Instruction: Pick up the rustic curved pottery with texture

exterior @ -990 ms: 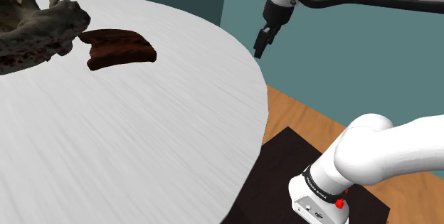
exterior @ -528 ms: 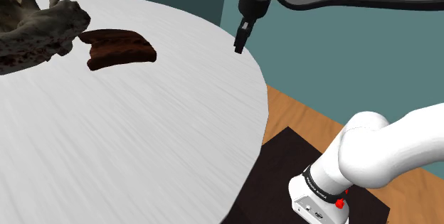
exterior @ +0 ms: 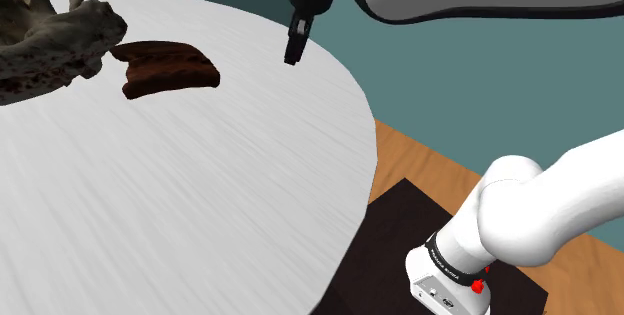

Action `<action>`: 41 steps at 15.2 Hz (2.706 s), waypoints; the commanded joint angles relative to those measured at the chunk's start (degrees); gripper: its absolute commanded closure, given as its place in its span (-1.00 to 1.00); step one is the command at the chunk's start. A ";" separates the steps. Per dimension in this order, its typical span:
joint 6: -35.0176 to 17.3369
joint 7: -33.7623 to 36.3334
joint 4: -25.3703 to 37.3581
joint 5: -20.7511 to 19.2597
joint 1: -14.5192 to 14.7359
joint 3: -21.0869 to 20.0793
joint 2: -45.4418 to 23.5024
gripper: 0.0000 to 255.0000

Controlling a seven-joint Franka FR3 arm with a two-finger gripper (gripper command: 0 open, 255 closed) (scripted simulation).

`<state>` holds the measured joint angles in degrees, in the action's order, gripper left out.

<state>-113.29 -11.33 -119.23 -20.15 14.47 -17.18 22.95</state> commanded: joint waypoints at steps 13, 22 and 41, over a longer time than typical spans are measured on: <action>-6.59 -1.87 9.52 -15.51 5.04 -13.21 -11.25 -1.00; -10.35 0.06 8.30 -22.57 6.74 -17.18 -14.27 -1.00; -10.13 -0.17 8.57 -22.43 6.77 -17.15 -14.25 1.00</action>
<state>-123.85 -10.94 -111.23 -42.90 21.21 -34.37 8.62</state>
